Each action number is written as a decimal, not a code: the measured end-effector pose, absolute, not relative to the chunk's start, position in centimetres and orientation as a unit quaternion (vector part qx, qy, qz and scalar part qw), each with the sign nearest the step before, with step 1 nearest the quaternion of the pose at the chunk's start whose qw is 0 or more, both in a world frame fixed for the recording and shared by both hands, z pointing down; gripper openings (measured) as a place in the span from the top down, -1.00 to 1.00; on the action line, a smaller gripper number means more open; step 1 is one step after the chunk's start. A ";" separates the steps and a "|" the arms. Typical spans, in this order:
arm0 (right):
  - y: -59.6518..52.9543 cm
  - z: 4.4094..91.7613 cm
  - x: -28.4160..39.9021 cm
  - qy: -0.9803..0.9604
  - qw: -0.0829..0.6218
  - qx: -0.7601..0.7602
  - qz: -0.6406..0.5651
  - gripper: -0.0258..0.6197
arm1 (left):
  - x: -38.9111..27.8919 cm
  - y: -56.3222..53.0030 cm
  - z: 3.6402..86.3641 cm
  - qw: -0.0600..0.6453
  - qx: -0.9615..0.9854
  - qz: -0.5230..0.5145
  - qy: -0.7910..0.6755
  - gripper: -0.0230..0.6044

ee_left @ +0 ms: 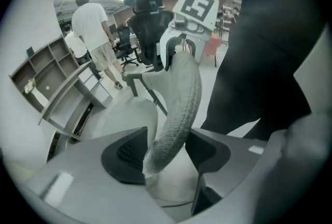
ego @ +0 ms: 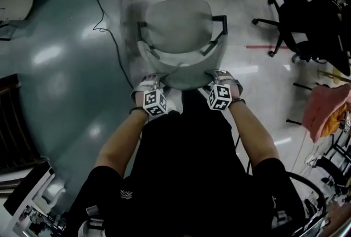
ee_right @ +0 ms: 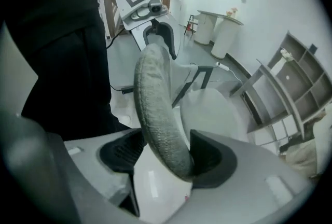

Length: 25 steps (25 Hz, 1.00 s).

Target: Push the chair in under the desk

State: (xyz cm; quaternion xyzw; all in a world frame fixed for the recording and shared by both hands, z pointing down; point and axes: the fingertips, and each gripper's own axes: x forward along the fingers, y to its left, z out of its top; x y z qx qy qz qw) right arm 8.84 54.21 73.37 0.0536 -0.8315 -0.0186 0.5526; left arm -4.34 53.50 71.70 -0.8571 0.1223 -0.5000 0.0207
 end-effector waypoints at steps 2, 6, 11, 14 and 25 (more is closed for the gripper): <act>53.6 74.0 9.0 -0.828 0.558 0.059 -0.014 0.06 | -3.9 53.2 72.9 0.020 -0.845 -0.523 0.108 0.18; 52.7 74.4 8.7 -0.832 0.552 0.057 -0.006 0.20 | -3.5 53.3 75.0 0.015 -0.830 -0.553 0.070 0.23; 52.1 74.5 8.4 -0.837 0.545 0.047 0.002 0.20 | -3.8 52.6 75.7 -0.009 -0.826 -0.561 0.052 0.29; 50.9 74.4 8.7 -0.837 0.544 0.054 0.009 0.21 | -3.4 51.6 75.4 -0.025 -0.825 -0.563 0.047 0.31; 42.8 74.1 8.9 -0.839 0.540 0.058 0.009 0.24 | -3.6 43.6 75.3 -0.062 -0.809 -0.582 0.055 0.33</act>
